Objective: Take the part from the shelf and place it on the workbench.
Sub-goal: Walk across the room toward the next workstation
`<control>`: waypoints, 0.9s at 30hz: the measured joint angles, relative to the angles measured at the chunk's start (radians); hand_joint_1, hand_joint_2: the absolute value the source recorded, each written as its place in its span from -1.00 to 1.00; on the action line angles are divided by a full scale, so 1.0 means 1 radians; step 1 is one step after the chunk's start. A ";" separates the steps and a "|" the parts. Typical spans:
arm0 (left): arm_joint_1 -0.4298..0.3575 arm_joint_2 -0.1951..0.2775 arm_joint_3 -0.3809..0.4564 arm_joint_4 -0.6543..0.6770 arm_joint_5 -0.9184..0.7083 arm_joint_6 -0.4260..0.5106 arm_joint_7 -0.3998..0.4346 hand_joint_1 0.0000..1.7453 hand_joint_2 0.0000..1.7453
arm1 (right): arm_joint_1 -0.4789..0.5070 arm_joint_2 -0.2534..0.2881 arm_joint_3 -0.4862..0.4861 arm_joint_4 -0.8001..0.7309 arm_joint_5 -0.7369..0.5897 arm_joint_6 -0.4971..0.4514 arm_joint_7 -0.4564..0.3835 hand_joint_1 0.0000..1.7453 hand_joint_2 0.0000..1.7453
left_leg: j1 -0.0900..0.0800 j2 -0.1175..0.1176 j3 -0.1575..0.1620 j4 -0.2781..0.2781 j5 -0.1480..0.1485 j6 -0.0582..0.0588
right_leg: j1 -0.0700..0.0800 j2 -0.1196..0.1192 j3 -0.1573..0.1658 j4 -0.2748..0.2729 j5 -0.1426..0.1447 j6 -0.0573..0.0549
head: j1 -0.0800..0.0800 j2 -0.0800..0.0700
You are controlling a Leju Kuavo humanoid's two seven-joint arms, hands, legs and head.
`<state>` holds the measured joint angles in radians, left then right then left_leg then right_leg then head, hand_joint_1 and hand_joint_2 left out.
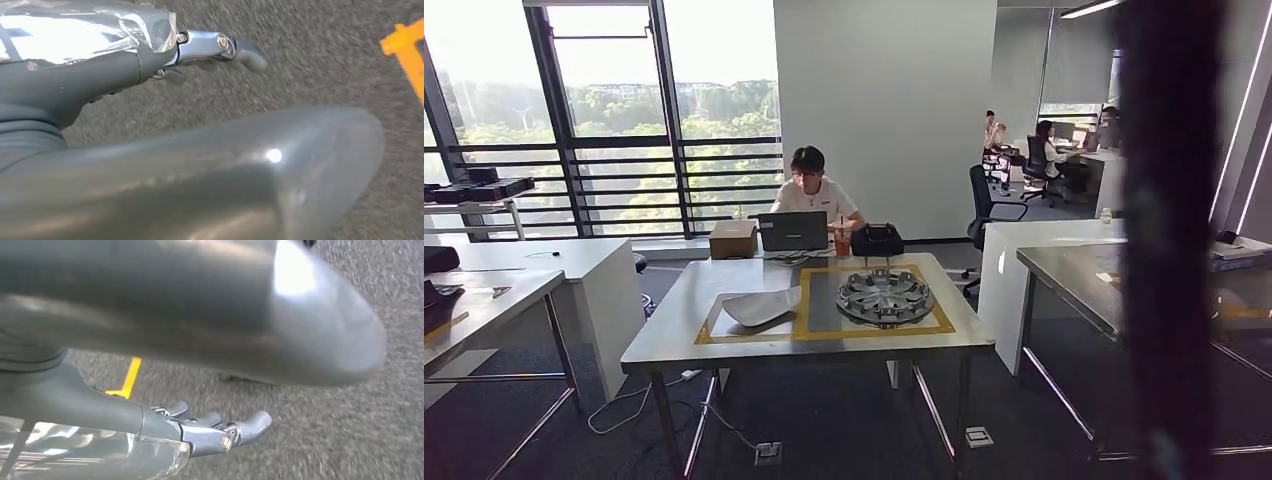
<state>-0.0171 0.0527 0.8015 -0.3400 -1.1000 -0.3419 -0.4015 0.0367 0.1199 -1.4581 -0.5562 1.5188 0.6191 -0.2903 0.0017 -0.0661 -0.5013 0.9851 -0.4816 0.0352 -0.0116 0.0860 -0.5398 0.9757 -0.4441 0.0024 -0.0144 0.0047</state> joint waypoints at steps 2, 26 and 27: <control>-0.002 0.002 -0.002 0.000 0.002 0.000 -0.004 -1.00 -1.00 | 0.001 0.005 -0.006 -0.007 0.001 0.006 -0.001 -1.00 -1.00 | 0.003 0.021 0.003 -0.019 0.010 0.002 | -0.001 -0.003 -0.011 0.006 0.001 0.008 | -0.002 0.000; 0.000 -0.006 -0.035 -0.005 0.032 -0.001 -0.013 -1.00 -1.00 | -0.003 0.006 -0.011 -0.033 0.052 -0.010 -0.018 -1.00 -1.00 | 0.010 0.069 -0.059 0.194 -0.115 -0.043 | -0.002 -0.082 -0.055 0.014 0.031 -0.018 | -0.001 0.000; 0.000 -0.005 -0.035 -0.007 0.033 -0.001 -0.013 -1.00 -1.00 | -0.004 0.006 -0.011 -0.033 0.052 -0.010 -0.019 -1.00 -1.00 | 0.008 0.066 -0.009 0.112 -0.090 -0.036 | -0.001 -0.080 -0.060 0.014 0.038 -0.016 | -0.001 0.000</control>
<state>-0.0170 0.0479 0.7669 -0.3469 -1.0671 -0.3433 -0.4147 0.0326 0.1258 -1.4691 -0.5889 1.5709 0.6092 -0.3092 0.0095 0.0000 -0.5100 1.0974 -0.5716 -0.0009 -0.0130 0.0064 -0.5997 0.9893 -0.4064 -0.0139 -0.0151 0.0047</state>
